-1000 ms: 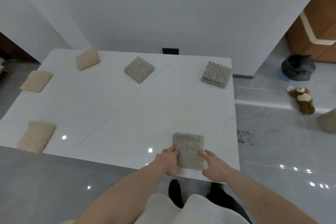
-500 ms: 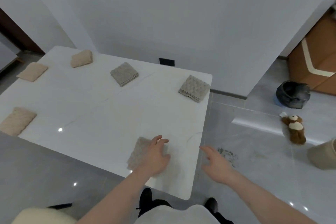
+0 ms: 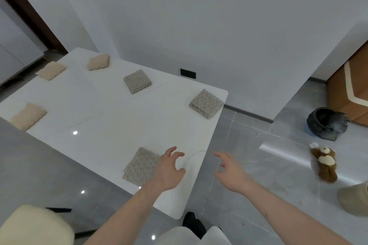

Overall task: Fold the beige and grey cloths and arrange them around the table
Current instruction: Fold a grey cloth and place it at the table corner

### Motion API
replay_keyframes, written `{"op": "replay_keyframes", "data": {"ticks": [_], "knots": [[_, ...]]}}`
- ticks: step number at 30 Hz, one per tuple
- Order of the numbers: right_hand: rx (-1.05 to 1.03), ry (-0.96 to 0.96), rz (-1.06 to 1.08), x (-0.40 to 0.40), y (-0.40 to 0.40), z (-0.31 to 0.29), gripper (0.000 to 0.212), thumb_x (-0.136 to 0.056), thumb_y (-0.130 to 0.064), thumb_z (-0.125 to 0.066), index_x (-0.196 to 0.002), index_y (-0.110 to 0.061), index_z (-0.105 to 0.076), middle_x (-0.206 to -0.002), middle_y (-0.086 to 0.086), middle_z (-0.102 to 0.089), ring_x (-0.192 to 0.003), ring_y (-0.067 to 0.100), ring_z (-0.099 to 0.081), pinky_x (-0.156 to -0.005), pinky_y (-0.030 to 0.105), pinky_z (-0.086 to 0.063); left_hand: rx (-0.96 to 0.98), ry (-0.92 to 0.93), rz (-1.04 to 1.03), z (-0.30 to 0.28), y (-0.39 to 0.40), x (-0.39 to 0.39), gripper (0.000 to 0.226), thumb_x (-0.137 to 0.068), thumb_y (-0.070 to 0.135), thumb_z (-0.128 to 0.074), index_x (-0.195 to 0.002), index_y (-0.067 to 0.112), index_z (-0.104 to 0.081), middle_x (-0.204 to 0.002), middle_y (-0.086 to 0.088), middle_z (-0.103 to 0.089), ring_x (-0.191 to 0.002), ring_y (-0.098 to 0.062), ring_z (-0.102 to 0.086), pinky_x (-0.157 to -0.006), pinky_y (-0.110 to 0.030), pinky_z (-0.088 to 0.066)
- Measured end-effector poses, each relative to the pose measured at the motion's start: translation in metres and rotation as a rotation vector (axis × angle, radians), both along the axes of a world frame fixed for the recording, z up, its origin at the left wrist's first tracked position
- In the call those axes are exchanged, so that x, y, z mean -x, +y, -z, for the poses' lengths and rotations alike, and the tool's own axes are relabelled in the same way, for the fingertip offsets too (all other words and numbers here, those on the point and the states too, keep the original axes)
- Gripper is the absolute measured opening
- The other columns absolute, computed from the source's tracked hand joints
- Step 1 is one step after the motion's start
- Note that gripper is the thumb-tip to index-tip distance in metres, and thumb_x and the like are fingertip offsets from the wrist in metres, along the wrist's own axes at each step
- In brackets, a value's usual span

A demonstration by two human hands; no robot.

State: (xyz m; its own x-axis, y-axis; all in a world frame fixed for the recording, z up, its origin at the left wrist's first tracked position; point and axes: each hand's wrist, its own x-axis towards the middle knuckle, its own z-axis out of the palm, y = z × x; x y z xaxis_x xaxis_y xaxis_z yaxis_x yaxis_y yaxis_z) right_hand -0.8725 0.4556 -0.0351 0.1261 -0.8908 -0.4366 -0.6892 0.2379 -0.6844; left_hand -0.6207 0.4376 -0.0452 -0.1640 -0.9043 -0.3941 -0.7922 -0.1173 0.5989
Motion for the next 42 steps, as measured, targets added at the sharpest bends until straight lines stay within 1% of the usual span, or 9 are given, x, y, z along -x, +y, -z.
{"op": "replay_keyframes", "data": {"ticks": [5,9,15,21,25,33,36,39,42], "knots": [[0.021,-0.003,-0.024,-0.006,-0.009,0.0,0.062,-0.091,-0.013,-0.058,-0.148,-0.025,-0.038,-0.135,-0.015,-0.034,-0.117,0.015,-0.051,-0.09,0.017,-0.038,-0.016,-0.01,-0.043,0.003,-0.012,-0.014,0.054,-0.084,0.03,-0.059,-0.138,0.032,-0.053,-0.163,0.01,-0.022,-0.131,-0.02,-0.048,-0.11,-0.04,-0.042],[0.021,0.012,0.0,-0.007,-0.025,0.0,0.062,-0.092,-0.013,-0.058,-0.149,-0.025,-0.036,-0.146,-0.01,-0.032,-0.116,0.011,-0.047,-0.094,0.02,-0.043,-0.024,-0.023,-0.014,0.005,-0.032,-0.021,0.054,-0.085,0.031,-0.059,-0.139,0.032,-0.052,-0.164,0.009,-0.021,-0.126,-0.023,-0.053,-0.11,-0.037,-0.04],[0.019,0.017,0.045,-0.018,-0.056,0.005,0.063,-0.093,-0.014,-0.058,-0.151,-0.024,-0.034,-0.152,-0.005,-0.03,-0.115,0.012,-0.046,-0.088,0.017,-0.038,0.001,-0.03,0.03,-0.002,-0.069,-0.026,0.054,-0.086,0.027,-0.059,-0.14,0.031,-0.051,-0.164,0.01,-0.02,-0.135,-0.021,-0.045,-0.11,-0.039,-0.04],[0.029,0.006,0.057,-0.014,-0.094,0.007,0.063,-0.093,-0.018,-0.059,-0.15,-0.029,-0.035,-0.154,-0.01,-0.026,-0.124,0.011,-0.043,-0.089,0.029,-0.053,-0.009,0.002,0.018,0.0,-0.101,-0.019,0.054,-0.087,0.029,-0.059,-0.14,0.033,-0.051,-0.164,0.011,-0.021,-0.133,-0.02,-0.046,-0.107,-0.037,-0.042],[0.032,0.047,0.054,0.005,-0.132,0.012,0.06,-0.093,-0.019,-0.058,-0.148,-0.03,-0.036,-0.152,-0.011,-0.027,-0.126,0.012,-0.043,-0.088,0.029,-0.054,-0.041,0.039,-0.028,0.01,-0.127,-0.001,0.053,-0.088,0.027,-0.058,-0.14,0.033,-0.051,-0.163,0.01,-0.021,-0.136,-0.018,-0.043,-0.104,-0.031,-0.042],[-0.041,0.063,0.114,0.052,-0.234,0.037,0.06,-0.094,-0.013,-0.055,-0.15,-0.023,-0.035,-0.15,-0.002,-0.032,-0.089,0.006,-0.049,-0.07,0.031,-0.058,-0.213,0.149,-0.176,0.041,-0.188,0.052,0.054,-0.089,0.029,-0.061,-0.141,0.037,-0.051,-0.162,0.005,-0.021,-0.137,-0.022,-0.044,-0.104,-0.033,-0.047],[-0.076,0.055,0.129,0.066,-0.275,0.048,0.064,-0.094,-0.019,-0.058,-0.152,-0.025,-0.033,-0.152,-0.001,-0.032,-0.088,0.006,-0.053,-0.067,0.03,-0.058,-0.291,0.216,-0.238,0.05,-0.216,0.075,0.054,-0.09,0.025,-0.064,-0.141,0.036,-0.051,-0.161,0.002,-0.022,-0.137,-0.021,-0.044,-0.099,-0.031,-0.051],[-0.128,0.059,0.099,0.076,-0.308,0.061,0.067,-0.093,-0.024,-0.059,-0.154,-0.029,-0.03,-0.155,-0.003,-0.03,-0.076,0.003,-0.057,-0.049,0.019,-0.047,-0.391,0.313,-0.343,0.059,-0.241,0.097,0.053,-0.09,0.02,-0.067,-0.141,0.031,-0.055,-0.159,0.001,-0.024,-0.138,-0.016,-0.041,-0.086,-0.022,-0.053],[-0.158,0.085,0.032,0.082,-0.334,0.074,0.067,-0.092,-0.023,-0.058,-0.153,-0.031,-0.031,-0.159,-0.004,-0.024,-0.075,0.014,-0.064,-0.054,0.024,-0.05,-0.471,0.374,-0.426,0.066,-0.261,0.115,0.052,-0.09,0.012,-0.068,-0.139,0.023,-0.058,-0.146,-0.005,-0.043,-0.102,-0.01,-0.059,-0.057,-0.011,-0.047]]}}
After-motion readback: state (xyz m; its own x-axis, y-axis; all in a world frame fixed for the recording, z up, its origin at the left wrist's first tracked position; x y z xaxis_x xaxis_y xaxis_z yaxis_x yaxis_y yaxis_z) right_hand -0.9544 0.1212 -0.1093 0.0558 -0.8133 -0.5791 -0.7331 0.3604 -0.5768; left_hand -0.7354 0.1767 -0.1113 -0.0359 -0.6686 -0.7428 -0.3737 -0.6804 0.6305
